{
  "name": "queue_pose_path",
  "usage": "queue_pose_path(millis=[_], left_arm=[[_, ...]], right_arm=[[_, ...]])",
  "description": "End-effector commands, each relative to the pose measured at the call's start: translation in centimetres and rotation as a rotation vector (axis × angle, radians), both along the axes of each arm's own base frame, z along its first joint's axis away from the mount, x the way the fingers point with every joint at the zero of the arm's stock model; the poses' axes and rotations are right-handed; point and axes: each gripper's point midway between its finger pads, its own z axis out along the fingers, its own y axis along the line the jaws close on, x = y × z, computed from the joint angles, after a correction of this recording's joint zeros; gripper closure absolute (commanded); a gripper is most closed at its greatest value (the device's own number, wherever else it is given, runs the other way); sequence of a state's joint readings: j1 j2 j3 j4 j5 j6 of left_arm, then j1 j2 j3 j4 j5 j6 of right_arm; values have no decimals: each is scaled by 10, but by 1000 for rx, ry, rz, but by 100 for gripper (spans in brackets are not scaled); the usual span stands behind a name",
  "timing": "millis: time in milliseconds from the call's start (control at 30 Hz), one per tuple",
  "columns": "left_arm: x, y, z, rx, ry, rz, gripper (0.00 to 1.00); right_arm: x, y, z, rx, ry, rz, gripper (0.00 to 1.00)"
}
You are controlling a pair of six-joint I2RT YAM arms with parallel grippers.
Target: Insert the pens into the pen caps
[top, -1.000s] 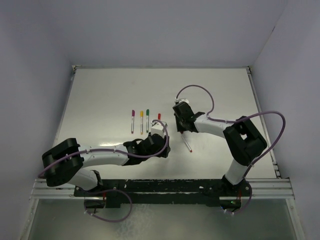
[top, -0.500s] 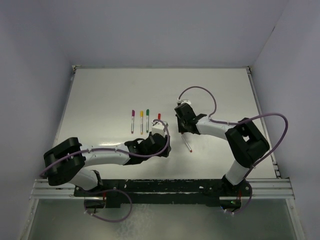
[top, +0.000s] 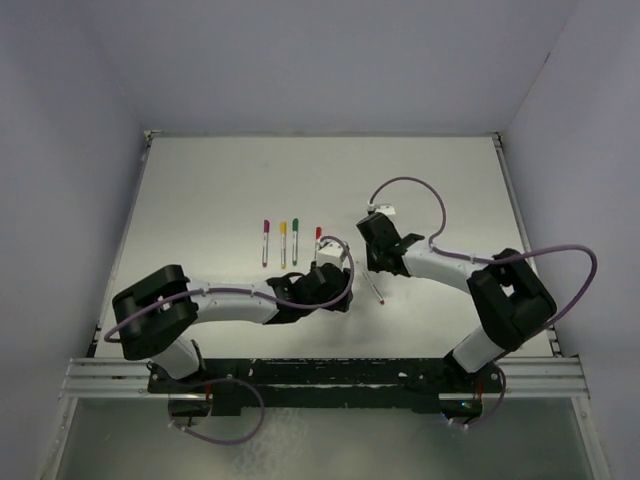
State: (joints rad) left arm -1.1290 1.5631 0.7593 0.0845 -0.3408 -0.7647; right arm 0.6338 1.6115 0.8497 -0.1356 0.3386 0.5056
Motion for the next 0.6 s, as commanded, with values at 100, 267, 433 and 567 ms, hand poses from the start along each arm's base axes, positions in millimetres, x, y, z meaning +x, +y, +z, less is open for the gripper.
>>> queue_pose_path(millis=[100, 267, 433, 567], left_arm=[[18, -51, 32, -90, -27, -11, 41], [28, -69, 31, -65, -15, 4, 40], [36, -83, 19, -2, 28, 34, 43], [41, -85, 12, 44, 56, 81, 44]], right_arm=[[7, -58, 65, -44, -188, -213, 100], [-2, -80, 89, -12, -250, -279, 100], [-14, -85, 105, 48, -295, -295, 100], [-20, -88, 120, 83, -335, -296, 100]])
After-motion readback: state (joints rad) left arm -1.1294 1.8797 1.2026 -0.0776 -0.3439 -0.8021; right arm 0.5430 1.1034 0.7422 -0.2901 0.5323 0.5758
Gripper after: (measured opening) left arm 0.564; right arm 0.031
